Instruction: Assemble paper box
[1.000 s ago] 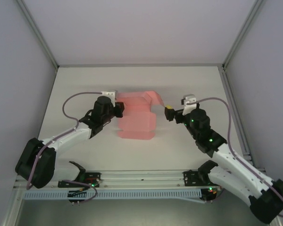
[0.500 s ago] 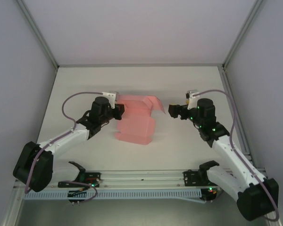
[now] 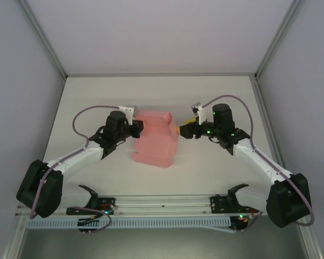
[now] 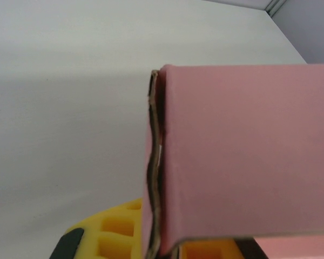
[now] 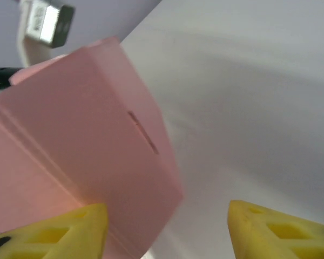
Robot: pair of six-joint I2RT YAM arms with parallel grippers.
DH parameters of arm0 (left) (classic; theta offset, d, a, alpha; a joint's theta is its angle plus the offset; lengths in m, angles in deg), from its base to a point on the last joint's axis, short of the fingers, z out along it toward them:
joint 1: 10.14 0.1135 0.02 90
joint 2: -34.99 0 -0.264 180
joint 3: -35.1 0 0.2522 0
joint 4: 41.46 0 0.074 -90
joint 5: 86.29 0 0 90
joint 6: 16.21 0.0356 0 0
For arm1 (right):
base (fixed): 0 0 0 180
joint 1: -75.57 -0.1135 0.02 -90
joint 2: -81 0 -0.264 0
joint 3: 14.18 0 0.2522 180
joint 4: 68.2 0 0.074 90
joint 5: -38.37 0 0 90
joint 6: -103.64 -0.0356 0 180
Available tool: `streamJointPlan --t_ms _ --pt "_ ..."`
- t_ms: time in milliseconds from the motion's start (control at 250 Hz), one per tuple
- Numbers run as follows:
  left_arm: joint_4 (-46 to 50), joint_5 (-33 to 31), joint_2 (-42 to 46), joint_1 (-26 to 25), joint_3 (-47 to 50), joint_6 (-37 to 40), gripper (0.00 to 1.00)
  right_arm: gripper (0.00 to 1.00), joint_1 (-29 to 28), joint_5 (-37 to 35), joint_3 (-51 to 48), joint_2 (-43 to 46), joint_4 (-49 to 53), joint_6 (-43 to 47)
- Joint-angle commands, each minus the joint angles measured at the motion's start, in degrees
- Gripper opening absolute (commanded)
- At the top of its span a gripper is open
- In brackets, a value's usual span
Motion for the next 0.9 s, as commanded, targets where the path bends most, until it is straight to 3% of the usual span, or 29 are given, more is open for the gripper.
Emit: streamJointPlan --t_ms 0,88,347,547,751,811,894 --pt "-2.13 1.43 -0.82 0.01 -1.47 0.77 0.00 0.59 -2.55 1.33 2.61 -1.15 -1.39 2.83" --pt "-1.97 1.91 -0.83 -0.27 -1.53 0.96 0.00 0.57 -4.16 -0.57 4.92 -2.99 1.05 4.32" --pt "-0.75 1.02 -0.68 -1.52 -2.06 1.32 0.00 0.51 -8.54 -17.89 8.64 -5.53 2.60 1.44" --pt "1.66 -3.14 -1.53 -2.29 -3.57 -0.37 0.00 0.54 -13.04 -29.32 8.58 -5.18 2.53 2.39" --pt "2.38 -3.89 -2.94 -3.38 -4.96 -0.12 0.00 0.53 -15.23 -33.36 9.41 -7.74 1.08 2.25" --pt "2.74 -3.94 -3.19 -3.79 -5.39 -0.02 0.00 0.47 -16.00 -36.87 10.15 -8.41 0.73 2.17" --pt "2.55 -4.00 -3.31 -4.58 -5.70 -0.48 0.00 0.46 -17.78 -45.90 10.84 -9.29 -0.18 1.73"
